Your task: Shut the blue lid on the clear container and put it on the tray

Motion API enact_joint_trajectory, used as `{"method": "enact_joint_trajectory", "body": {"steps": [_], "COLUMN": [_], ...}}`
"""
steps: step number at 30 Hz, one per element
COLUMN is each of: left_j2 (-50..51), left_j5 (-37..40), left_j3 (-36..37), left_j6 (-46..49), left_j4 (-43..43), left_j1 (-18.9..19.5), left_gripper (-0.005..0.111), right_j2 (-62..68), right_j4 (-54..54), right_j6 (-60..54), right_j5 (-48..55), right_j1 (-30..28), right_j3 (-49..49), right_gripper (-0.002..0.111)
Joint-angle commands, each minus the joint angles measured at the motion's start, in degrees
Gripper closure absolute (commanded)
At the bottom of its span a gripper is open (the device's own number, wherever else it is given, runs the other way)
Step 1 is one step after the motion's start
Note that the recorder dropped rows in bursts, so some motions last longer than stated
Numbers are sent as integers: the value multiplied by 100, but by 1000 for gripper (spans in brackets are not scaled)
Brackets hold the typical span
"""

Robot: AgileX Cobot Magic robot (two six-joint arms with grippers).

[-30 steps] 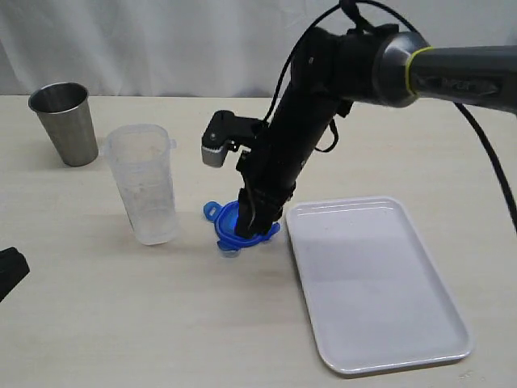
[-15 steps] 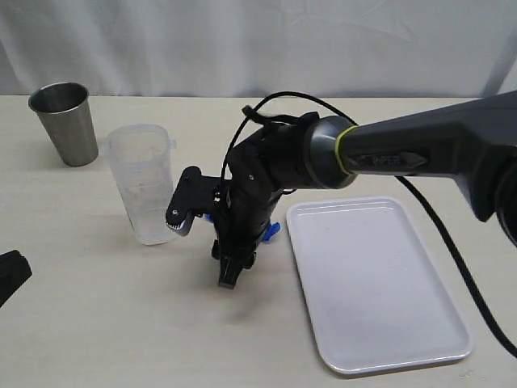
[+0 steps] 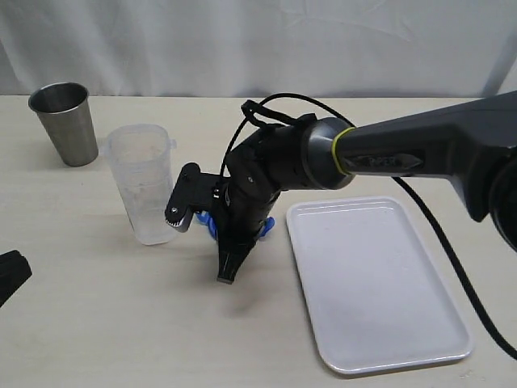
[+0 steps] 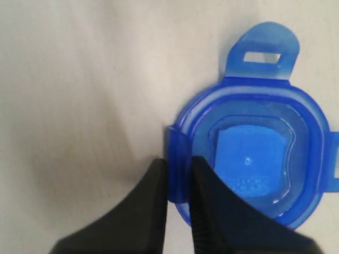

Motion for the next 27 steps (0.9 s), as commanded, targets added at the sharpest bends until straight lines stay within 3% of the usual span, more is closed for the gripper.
{"method": "enact_joint_trajectory", "body": {"steps": [1,7,15,20,27], "left_j2": [30,30,30,30,30], "left_j5": [16,27,41,41,41], "left_j3": [20,20,20,20,20], "left_j6": [-48,-48,-87,-87,-116], "left_j4": [-36,-36,-46,-46,-46], "left_j1": [-15,-15,-15,-15,-15], "left_gripper": [107,107,107,107,107], "right_j2": [-414,-890,-682,-499,-250], "right_j4": [47,1432,4394,4346,3318], "right_j6": [-31,-204,-1852,-2100,-1268], "right_j5": [227,447,2208,2006,1469], "right_j1": [-8,-294,-1208,-864,-553], "right_j3": [-4,-8,-8,135,127], "right_gripper": [104,104,104,101,73]}}
